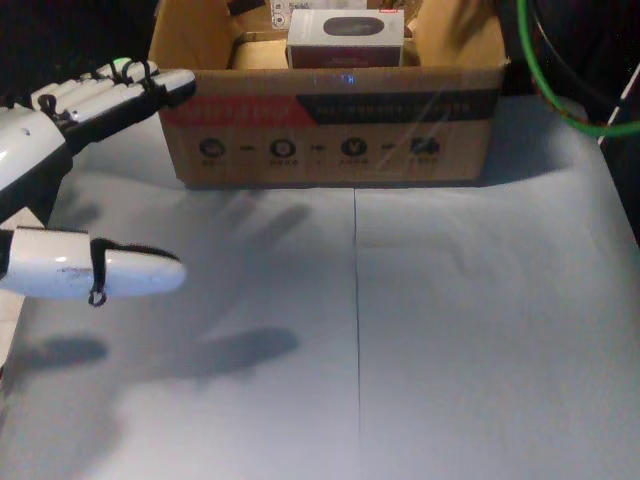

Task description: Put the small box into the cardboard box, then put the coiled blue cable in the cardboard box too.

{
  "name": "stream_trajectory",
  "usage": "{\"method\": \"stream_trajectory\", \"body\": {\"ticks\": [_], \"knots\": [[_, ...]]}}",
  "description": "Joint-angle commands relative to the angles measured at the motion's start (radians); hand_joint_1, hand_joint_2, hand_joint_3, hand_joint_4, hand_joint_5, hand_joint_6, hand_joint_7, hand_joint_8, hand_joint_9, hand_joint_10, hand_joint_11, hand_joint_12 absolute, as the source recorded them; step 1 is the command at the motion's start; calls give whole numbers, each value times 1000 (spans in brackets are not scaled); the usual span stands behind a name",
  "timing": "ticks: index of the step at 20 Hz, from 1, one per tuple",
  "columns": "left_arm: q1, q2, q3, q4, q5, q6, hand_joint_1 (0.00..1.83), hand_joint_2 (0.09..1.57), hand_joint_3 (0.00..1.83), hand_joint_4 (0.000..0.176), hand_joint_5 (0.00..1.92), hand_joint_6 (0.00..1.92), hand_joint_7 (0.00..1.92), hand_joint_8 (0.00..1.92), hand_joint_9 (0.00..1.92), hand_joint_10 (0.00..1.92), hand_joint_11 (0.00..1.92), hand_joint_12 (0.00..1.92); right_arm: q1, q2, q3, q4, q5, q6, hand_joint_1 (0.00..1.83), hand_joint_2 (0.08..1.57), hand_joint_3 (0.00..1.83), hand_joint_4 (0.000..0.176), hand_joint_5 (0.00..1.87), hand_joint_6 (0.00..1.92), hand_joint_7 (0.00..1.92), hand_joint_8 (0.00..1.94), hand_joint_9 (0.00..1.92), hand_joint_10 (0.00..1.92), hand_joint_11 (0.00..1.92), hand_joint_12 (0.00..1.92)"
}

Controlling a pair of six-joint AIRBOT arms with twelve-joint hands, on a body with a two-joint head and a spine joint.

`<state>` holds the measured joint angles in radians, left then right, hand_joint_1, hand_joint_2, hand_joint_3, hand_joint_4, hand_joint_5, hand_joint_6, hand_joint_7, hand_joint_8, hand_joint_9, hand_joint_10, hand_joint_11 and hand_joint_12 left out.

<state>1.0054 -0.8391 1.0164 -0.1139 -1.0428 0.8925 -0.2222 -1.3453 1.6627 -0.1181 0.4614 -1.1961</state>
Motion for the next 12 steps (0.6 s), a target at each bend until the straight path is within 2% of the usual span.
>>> {"method": "stream_trajectory", "body": {"ticks": [1, 2, 3, 4, 5, 6, 7, 8, 9, 12], "knots": [[-13, -4, 7, -6, -120, -7, 482, 850, 4, 176, 80, 1, 28, 0, 0, 0, 40, 8, 20, -6, 13, 19, 90, 3, 1539, 1158, 0, 146, 633, 1921, 962, 1941, 1211, 1921, 1301, 1921], [-14, -6, 7, -5, -120, -9, 488, 845, 1, 176, 78, 0, 26, 0, 0, 0, 40, 8, 19, -6, 14, 19, 83, 3, 1217, 1152, 0, 14, 615, 1921, 843, 1941, 1052, 1921, 1174, 1921], [-14, -6, 7, -5, -120, -10, 490, 846, 1, 176, 77, 0, 29, 1, 1, 0, 53, 13, 19, -5, 13, 19, 82, 3, 926, 1237, 9, 90, 668, 1528, 760, 1845, 918, 1921, 1037, 1921], [-13, -6, 7, -5, -121, -16, 504, 842, 0, 176, 77, 2, 27, 1, 2, 1, 59, 17, 19, -1, 4, 19, 82, 3, 583, 1153, 0, 1, 522, 557, 596, 1187, 630, 1490, 574, 1798], [-13, -6, 8, -5, -120, -19, 506, 841, 0, 176, 77, 2, 27, 2, 2, 1, 61, 18, 19, 3, -2, 18, 83, 3, 557, 1146, 0, 5, 572, 331, 609, 1009, 604, 1363, 496, 1760], [-13, -7, 8, -5, -118, -19, 507, 846, 1, 176, 80, 3, 35, 5, 9, 4, 68, 20, 19, 8, -10, 18, 83, 3, 361, 1097, 0, 97, 310, 23, 361, 335, 353, 661, 141, 1337], [-13, -8, 8, -5, -118, -19, 521, 845, 0, 176, 82, 3, 34, 3, 10, 4, 77, 25, 19, 16, -22, 18, 84, 3, 313, 1007, 0, 174, 23, 0, 50, 5, 123, 54, 3, 575], [-13, -8, 9, -5, -118, -19, 508, 848, 1, 176, 82, 2, 35, 3, 15, 5, 88, 29, 19, 24, -32, 18, 89, 3, 337, 982, 0, 176, 0, 0, 1, 0, 52, 7, 0, 124], [-13, -8, 9, -6, -118, -19, 499, 848, 1, 176, 80, 1, 37, 3, 15, 4, 79, 26, 19, 32, -42, 17, 95, 3, 334, 980, 0, 176, 0, 0, 0, 0, 1, 0, 0, 4], [-13, -7, 9, -9, -119, -20, 487, 849, 1, 176, 92, 4, 52, 7, 27, 7, 86, 29, 19, 78, -95, -1, 129, 3, 354, 970, 0, 176, 0, 0, 0, 0, 0, 0, 0, 0]]}}
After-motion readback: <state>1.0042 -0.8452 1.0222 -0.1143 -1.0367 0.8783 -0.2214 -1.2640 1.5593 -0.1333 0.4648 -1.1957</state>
